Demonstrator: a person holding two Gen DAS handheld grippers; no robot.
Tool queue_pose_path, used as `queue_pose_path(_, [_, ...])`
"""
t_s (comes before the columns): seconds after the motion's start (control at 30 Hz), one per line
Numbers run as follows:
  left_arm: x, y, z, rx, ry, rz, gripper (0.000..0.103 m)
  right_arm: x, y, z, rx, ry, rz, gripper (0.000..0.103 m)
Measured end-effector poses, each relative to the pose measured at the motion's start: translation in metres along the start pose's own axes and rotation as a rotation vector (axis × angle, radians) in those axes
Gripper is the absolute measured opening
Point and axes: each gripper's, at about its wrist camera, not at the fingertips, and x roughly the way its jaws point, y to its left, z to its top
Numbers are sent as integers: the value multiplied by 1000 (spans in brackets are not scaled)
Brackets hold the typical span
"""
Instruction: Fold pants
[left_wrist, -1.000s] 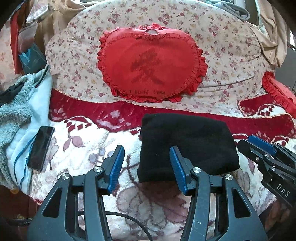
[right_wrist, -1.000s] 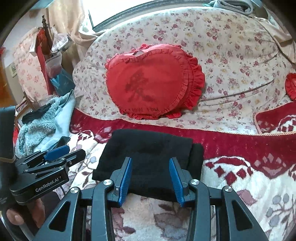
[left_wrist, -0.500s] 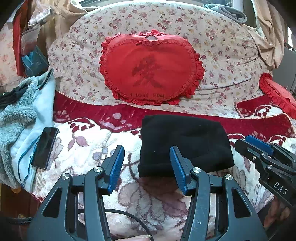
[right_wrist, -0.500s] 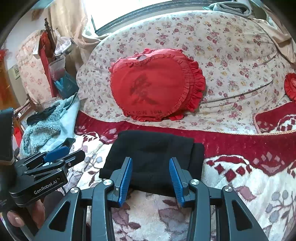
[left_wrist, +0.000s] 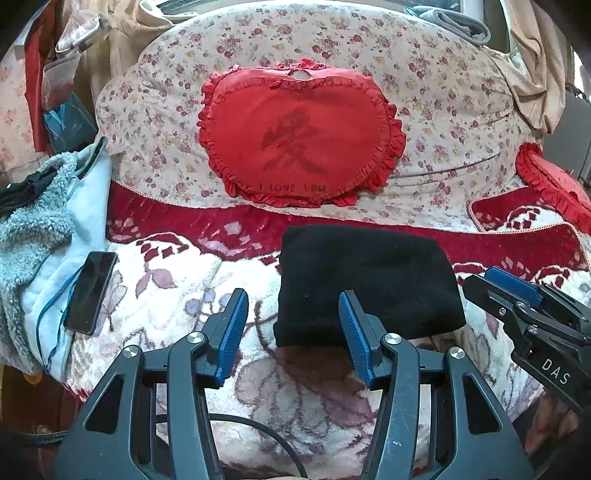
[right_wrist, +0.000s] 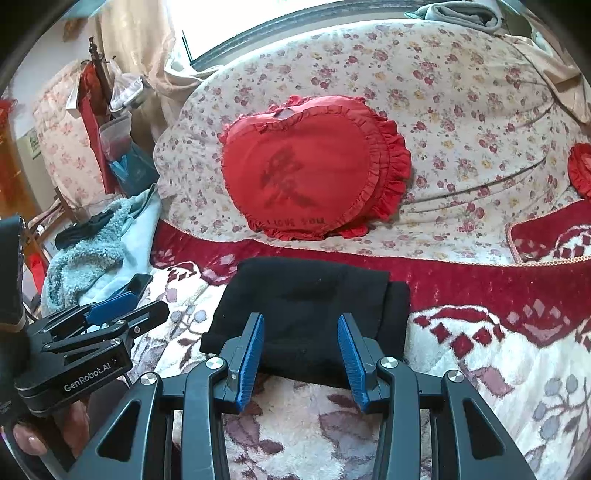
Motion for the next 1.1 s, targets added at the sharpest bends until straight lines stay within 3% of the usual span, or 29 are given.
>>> queue_pose_path(0.87, [11, 6, -1, -6, 0, -4, 51, 13, -13, -4, 10, 29, 6, 40])
queue_pose_path(1.1, [21, 16, 1, -35, 11, -6, 51, 20, -44, -6, 39, 26, -67, 40])
